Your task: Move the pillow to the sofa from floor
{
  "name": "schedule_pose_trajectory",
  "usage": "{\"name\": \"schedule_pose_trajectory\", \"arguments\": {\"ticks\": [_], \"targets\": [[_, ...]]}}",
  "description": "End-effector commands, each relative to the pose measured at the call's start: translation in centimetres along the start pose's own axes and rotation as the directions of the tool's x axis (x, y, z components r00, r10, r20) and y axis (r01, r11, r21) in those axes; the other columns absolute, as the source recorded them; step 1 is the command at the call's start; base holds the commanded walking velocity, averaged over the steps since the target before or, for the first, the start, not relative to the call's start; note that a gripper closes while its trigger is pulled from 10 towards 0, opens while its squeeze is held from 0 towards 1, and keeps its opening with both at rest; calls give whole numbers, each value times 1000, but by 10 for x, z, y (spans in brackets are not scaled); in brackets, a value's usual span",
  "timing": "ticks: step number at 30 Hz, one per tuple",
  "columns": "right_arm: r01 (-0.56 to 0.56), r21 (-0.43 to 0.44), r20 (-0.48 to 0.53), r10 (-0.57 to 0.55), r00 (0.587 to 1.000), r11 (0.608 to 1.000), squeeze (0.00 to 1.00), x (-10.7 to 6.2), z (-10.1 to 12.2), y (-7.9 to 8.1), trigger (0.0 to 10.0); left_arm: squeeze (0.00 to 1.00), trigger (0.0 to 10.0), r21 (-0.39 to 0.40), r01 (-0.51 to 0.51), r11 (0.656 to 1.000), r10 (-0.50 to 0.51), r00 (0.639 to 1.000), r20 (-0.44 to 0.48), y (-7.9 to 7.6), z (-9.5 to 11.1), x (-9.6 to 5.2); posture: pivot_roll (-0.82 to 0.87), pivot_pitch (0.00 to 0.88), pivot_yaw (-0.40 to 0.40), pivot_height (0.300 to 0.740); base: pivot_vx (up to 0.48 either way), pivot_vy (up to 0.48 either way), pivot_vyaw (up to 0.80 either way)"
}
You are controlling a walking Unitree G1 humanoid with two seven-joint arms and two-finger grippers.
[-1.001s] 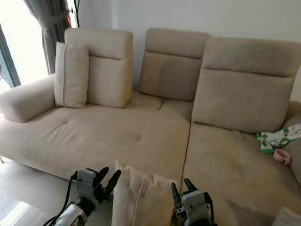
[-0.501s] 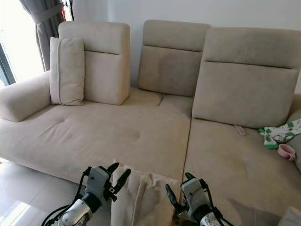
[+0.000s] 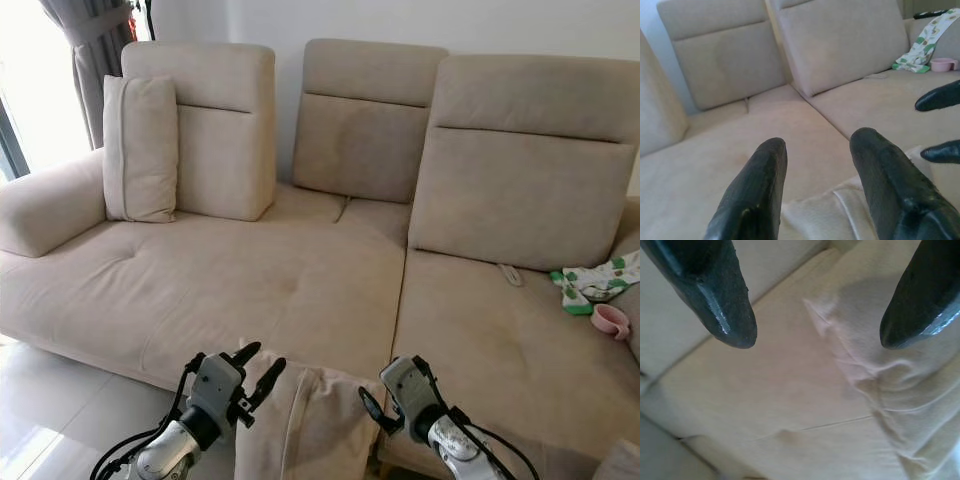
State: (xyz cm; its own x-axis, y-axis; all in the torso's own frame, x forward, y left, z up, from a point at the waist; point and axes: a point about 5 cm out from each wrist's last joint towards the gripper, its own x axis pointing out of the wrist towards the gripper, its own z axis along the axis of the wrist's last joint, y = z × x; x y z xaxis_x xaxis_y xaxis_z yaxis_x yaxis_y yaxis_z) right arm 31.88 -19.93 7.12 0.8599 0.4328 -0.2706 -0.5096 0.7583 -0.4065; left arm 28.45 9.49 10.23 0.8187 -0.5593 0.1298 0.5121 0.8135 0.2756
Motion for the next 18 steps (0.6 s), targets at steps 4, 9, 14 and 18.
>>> {"name": "schedule_pose_trajectory", "arguments": {"ticks": [4,9,14,18], "targets": [[-58,46,-1,58,998,997,0,4,-3,3,10000,0,10000,35,-10,999,11,1000,-29,3,-3,-9,84,13,-6,555,0,0,0],[-31,55,-12,32,999,998,0,9,-4,6,10000,0,10000,60,-16,998,19,999,-40,9,-2,-16,127,16,4,555,0,0,0],[4,29,-21,-4,1000,1000,0,10,-5,4,10000,0,10000,71,-25,997,27,999,-39,13,-1,-17,142,17,9,555,0,0,0],[30,14,-26,-30,999,999,0,9,-6,2,10000,0,10000,76,-28,997,32,999,-41,14,0,-19,149,17,11,555,0,0,0]]}}
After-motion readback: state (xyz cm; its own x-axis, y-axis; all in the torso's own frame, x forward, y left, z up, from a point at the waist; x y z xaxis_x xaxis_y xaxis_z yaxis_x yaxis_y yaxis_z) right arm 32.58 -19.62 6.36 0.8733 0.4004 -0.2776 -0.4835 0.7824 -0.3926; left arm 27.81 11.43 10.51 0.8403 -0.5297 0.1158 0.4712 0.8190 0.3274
